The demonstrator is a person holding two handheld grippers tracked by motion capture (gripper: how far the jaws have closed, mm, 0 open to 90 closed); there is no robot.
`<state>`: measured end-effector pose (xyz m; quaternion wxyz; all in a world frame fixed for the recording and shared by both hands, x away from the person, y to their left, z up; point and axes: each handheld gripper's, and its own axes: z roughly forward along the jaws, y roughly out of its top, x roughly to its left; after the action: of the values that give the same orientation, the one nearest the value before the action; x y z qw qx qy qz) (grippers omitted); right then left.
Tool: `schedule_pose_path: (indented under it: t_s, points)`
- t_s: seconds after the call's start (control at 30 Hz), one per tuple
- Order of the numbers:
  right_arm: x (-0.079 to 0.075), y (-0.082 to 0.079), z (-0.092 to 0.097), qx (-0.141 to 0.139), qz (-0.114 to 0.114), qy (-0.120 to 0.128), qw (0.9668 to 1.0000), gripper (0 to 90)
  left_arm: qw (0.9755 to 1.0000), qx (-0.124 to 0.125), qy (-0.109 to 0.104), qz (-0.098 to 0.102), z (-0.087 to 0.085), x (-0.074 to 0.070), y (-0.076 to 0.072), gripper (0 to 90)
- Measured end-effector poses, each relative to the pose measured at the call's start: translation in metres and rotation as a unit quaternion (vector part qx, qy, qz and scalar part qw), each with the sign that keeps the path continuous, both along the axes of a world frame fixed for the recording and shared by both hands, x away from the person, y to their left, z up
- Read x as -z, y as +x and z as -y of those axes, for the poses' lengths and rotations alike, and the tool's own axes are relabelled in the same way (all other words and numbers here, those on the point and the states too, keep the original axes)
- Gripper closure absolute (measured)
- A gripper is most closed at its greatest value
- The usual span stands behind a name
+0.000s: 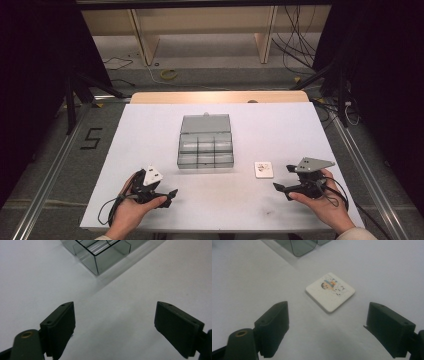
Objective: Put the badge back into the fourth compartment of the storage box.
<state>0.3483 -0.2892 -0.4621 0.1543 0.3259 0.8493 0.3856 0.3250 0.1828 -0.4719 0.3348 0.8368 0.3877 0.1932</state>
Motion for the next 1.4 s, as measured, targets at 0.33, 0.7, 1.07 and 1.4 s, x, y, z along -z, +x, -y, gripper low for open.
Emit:
schedule_pose_path:
  t_s: [0.33, 0.7, 1.07, 1.4]
  points:
    - [0.002, 0.004, -0.011, -0.007, -0.008, -0.008, 0.9999, 17.0, 1.0, -0.002, -0.001, -0.002, 0.001, 0.0, -0.001, 16.5]
    - [0.002, 0.03, -0.03, -0.05, -0.013, -0.046, 0.9976, 16.6, 1.0, -0.003, -0.002, 0.001, 0.003, 0.001, 0.0, 16.5]
    - [0.008, 0.06, -0.045, -0.087, -0.042, -0.099, 0.9904, 16.7, 1.0, 0.0, -0.001, 0.0, 0.003, 0.0, 0.0, 16.5]
    - [0.013, 0.078, -0.057, -0.12, -0.07, -0.143, 0.9799, 16.4, 1.0, 0.001, -0.001, -0.001, 0.002, 0.0, 0.0, 16.5]
